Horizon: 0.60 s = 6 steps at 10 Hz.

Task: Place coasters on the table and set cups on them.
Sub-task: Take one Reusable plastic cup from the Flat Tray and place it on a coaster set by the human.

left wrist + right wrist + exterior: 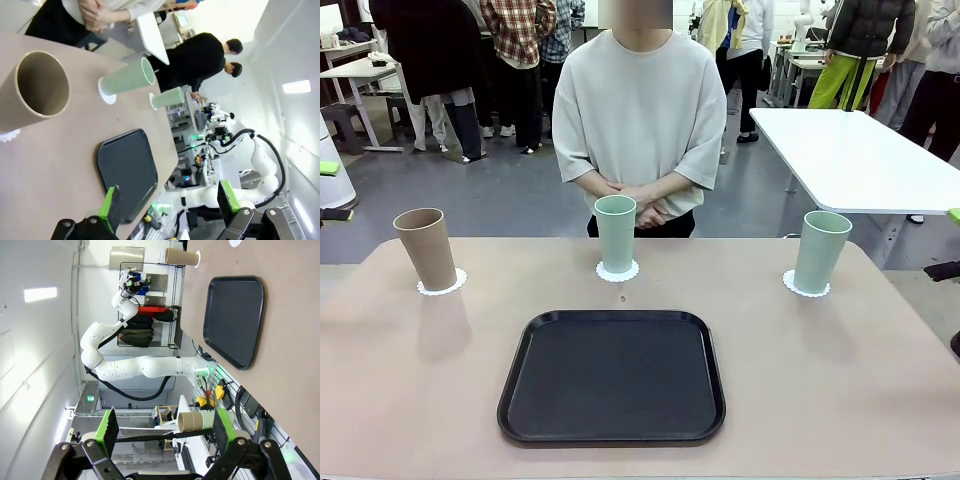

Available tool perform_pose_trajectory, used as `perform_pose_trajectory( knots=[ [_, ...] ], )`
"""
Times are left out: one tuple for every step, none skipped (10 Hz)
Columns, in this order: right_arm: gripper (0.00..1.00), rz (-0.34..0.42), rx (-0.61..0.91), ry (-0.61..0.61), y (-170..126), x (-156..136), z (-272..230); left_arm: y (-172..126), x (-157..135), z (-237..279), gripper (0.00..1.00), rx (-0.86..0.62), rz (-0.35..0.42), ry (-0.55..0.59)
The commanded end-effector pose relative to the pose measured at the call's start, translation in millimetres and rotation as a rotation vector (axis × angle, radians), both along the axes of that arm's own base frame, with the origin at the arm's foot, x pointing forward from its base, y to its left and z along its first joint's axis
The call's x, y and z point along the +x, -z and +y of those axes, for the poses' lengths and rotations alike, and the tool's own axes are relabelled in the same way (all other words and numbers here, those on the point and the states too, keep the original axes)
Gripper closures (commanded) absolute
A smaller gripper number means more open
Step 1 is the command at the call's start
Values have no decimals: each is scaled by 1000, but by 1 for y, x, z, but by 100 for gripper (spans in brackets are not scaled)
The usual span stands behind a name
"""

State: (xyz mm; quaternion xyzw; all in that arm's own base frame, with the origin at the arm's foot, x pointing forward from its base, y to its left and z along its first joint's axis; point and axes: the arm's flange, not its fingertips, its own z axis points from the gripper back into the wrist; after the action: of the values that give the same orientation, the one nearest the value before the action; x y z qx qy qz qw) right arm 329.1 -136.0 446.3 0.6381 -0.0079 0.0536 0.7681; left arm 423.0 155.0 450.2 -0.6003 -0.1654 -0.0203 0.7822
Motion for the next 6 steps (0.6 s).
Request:
perform_pose_trajectory(
  knots=[
    [0, 15, -1, 3, -1, -1, 0, -3, -3, -3, 0, 7, -3, -7],
    [0, 15, -1, 3, -1, -1, 0, -3, -3, -3, 0, 7, -3, -7],
    [0, 15, -1, 3, -1, -1, 0, -3, -3, -3, 0, 7, -3, -7],
    [0, 15, -1, 3, -1, -1, 0, -3, -3, -3, 0, 7, -3, -7],
    [0, 15, -1, 3, -1, -1, 0, -3, -3, -3, 0, 7, -3, -7],
    [0, 15, -1, 3, -1, -1, 0, -3, -3, -3, 0, 7, -3, -7]
  ],
)
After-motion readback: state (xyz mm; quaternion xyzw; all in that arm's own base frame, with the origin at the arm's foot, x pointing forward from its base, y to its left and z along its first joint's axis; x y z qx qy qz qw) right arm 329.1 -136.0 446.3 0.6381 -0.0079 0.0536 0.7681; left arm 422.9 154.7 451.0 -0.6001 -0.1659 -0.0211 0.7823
